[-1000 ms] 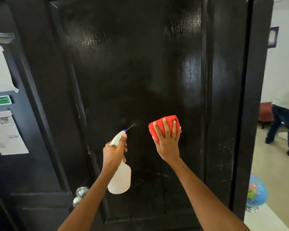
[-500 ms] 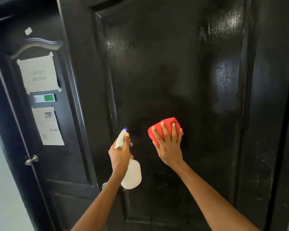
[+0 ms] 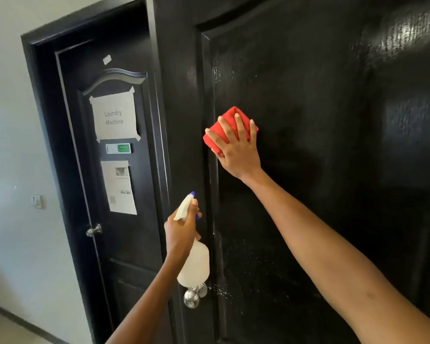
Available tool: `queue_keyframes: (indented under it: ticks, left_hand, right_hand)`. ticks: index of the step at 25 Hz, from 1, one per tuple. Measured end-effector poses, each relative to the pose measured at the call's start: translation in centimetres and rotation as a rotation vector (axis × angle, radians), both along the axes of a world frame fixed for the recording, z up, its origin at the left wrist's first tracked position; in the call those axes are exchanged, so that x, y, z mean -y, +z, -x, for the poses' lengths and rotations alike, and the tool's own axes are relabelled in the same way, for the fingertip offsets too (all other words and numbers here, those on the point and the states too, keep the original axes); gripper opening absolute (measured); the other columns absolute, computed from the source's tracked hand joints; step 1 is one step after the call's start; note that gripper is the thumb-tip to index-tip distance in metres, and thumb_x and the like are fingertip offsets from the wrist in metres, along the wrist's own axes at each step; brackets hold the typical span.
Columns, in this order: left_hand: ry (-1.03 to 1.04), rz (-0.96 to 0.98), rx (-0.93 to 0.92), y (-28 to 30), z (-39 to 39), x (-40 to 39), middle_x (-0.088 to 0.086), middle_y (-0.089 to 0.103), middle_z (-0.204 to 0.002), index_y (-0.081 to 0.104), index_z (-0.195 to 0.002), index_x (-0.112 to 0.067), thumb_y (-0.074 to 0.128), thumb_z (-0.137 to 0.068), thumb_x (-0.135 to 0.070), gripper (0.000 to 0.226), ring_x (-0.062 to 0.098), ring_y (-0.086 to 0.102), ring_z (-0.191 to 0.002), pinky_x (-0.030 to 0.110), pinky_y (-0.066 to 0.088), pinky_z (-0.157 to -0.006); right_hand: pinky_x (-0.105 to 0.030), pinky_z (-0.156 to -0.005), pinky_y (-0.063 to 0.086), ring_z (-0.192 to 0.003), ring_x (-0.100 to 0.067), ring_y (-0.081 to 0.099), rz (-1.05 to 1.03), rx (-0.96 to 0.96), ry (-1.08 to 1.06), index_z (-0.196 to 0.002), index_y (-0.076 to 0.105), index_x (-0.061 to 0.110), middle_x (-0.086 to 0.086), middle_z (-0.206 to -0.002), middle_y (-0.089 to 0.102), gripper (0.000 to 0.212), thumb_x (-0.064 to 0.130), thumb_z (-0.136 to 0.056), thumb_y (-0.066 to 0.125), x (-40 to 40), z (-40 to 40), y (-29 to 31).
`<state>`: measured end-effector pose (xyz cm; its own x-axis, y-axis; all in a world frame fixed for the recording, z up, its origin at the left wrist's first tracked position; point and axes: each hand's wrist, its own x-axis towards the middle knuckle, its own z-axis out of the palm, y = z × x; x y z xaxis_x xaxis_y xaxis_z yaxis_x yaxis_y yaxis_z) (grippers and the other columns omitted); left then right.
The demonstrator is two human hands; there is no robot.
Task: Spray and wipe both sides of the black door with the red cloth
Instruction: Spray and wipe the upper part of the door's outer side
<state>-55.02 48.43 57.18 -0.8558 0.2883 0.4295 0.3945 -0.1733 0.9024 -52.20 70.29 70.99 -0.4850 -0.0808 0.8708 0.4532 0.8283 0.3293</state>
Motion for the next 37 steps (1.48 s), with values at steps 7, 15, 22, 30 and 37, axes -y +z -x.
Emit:
queue_keyframes:
  ticks: [7, 15, 22, 30, 37]
  left_hand:
    - [-0.040, 0.082, -0.069, 1.4, 4.7, 2.1, 0.002, 0.075, -0.085, 0.070, -0.107, -0.009, 0.058, -0.095, -0.053, 0.047, 0.017, 0.061, -0.042, 0.019, 0.050, -0.045]
    - [-0.211, 0.131, -0.071, 1.3, 6.8, 3.9, 0.001, 0.076, -0.087, 0.070, -0.108, -0.009, 0.061, -0.093, -0.054, 0.048, 0.016, 0.062, -0.044, 0.020, 0.051, -0.047]
    - [-0.273, 0.071, -0.129, 7.0, 8.3, 3.1, 0.001, 0.075, -0.090, 0.069, -0.109, -0.009, 0.059, -0.094, -0.055, 0.049, 0.017, 0.061, -0.044, 0.019, 0.051, -0.047]
    - [-0.248, 0.028, -0.116, 8.4, 10.7, 3.4, 0.001, 0.074, -0.090, 0.070, -0.104, -0.010, 0.058, -0.096, -0.052, 0.045, 0.013, 0.061, -0.042, 0.017, 0.052, -0.047]
    - [-0.317, 0.057, -0.077, 5.8, 10.8, 3.6, 0.004, 0.075, -0.089, 0.068, -0.107, -0.008, 0.060, -0.094, -0.051, 0.046, 0.018, 0.061, -0.043, 0.020, 0.053, -0.047]
  right_hand:
    - [-0.068, -0.121, 0.008, -0.151, -0.040, 0.025, -0.080, 0.311, 0.035, -0.154, 0.038, 0.032, -0.008, -0.158, 0.039, 0.066, 0.040, -0.092, 0.057, 1.7, 1.2, -12.9]
    - [-0.066, -0.123, 0.006, -0.153, -0.037, 0.023, -0.219, 0.633, -0.052, -0.150, 0.043, 0.039, -0.002, -0.160, 0.038, 0.063, 0.041, -0.090, 0.064, 1.5, -1.2, -14.0]
    - [-0.069, -0.120, 0.012, -0.153, -0.039, 0.022, -0.091, 0.112, -0.172, -0.159, 0.032, 0.033, -0.005, -0.165, 0.031, 0.067, 0.035, -0.096, 0.055, 2.7, 2.2, 6.4]
    - [-0.063, -0.123, 0.009, -0.157, -0.034, 0.013, 0.079, -0.111, -0.084, -0.162, 0.025, 0.027, -0.005, -0.165, 0.030, 0.074, 0.036, -0.097, 0.058, 4.8, 5.0, 0.1]
    - [-0.066, -0.120, 0.015, -0.157, -0.037, 0.004, 0.073, 0.247, -0.196, -0.164, 0.016, 0.031, -0.006, -0.169, 0.020, 0.098, 0.040, -0.085, 0.073, 5.2, 1.8, -20.9]
